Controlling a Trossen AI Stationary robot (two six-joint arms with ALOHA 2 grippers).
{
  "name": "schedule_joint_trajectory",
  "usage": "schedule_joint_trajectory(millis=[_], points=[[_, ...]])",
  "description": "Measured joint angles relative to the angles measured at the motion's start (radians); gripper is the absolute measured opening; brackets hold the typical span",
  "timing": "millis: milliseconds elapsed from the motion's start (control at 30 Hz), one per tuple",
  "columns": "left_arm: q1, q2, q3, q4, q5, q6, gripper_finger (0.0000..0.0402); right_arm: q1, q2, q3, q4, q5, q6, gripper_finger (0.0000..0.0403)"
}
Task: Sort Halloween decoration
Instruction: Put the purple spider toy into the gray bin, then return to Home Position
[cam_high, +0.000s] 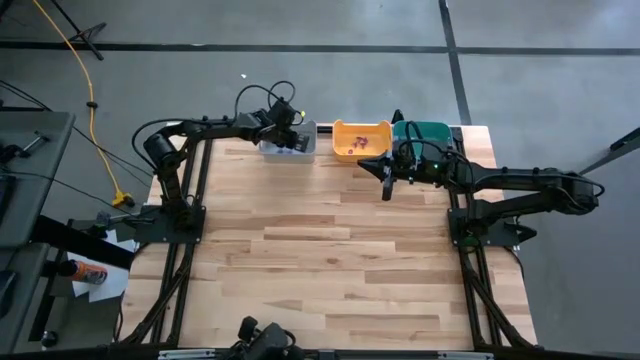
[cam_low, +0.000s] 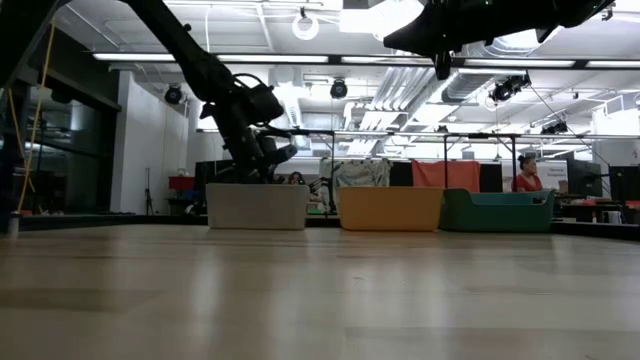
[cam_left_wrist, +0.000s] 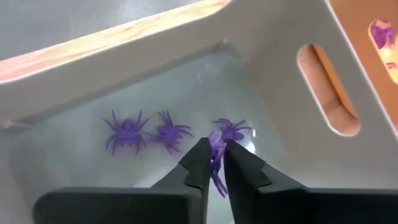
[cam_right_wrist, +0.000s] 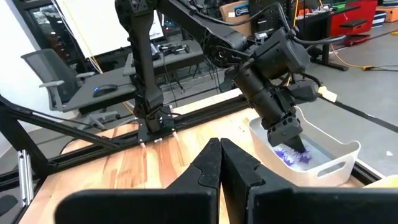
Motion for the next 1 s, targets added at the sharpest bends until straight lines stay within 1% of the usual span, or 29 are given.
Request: schedule_joint_trajectory(millis=[167, 367, 467, 567, 633, 700, 767, 833, 867, 900, 1000], points=[[0.0, -0.006, 0.0, -0.006, -0.003, 0.014, 0.0077, 0.0, 0.0, 0.0, 0.0, 0.0, -0.016, 0.0], [0.006, -0.056, 0.0, -0.007, -0.004, 0.04, 0.0131, 0.0, 0.0, 0.0, 0.0, 0.0, -0.032, 0.0], [0.021, -0.112, 0.0, 0.001, 0.046, 0.063, 0.0144, 0.0, 0.0, 0.0, 0.0, 0.0, -0.05, 0.0], [0.031, -0.182, 0.0, 0.0, 0.099, 0.076, 0.0145, 0.0, 0.0, 0.0, 0.0, 0.0, -0.051, 0.0], [0.026, -0.243, 0.0, -0.002, 0.107, 0.086, 0.0137, 0.0, 0.0, 0.0, 0.001, 0.0, -0.051, 0.0], [0.0, -0.313, -0.001, 0.007, 0.104, 0.124, 0.012, 0.0, 0.0, 0.0, 0.001, 0.004, -0.051, 0.0], [-0.048, -0.384, -0.016, 0.044, 0.097, 0.182, 0.0089, 0.0, 0.0, 0.0, 0.001, 0.01, -0.051, 0.0], [-0.109, -0.452, -0.043, 0.092, 0.09, 0.232, 0.0048, 0.0, 0.0, 0.0, 0.001, 0.01, -0.051, 0.0], [-0.143, -0.486, -0.06, 0.126, 0.089, 0.243, 0.0026, 0.0, 0.0, 0.0, 0.001, 0.01, -0.051, 0.0], [-0.178, -0.518, -0.082, 0.166, 0.089, 0.246, 0.0013, 0.0, 0.0, 0.0, 0.001, 0.01, -0.051, 0.0], [-0.295, -0.597, -0.171, 0.308, 0.073, 0.232, 0.001, 0.0, 0.0, 0.0, 0.001, 0.01, -0.051, 0.0]])
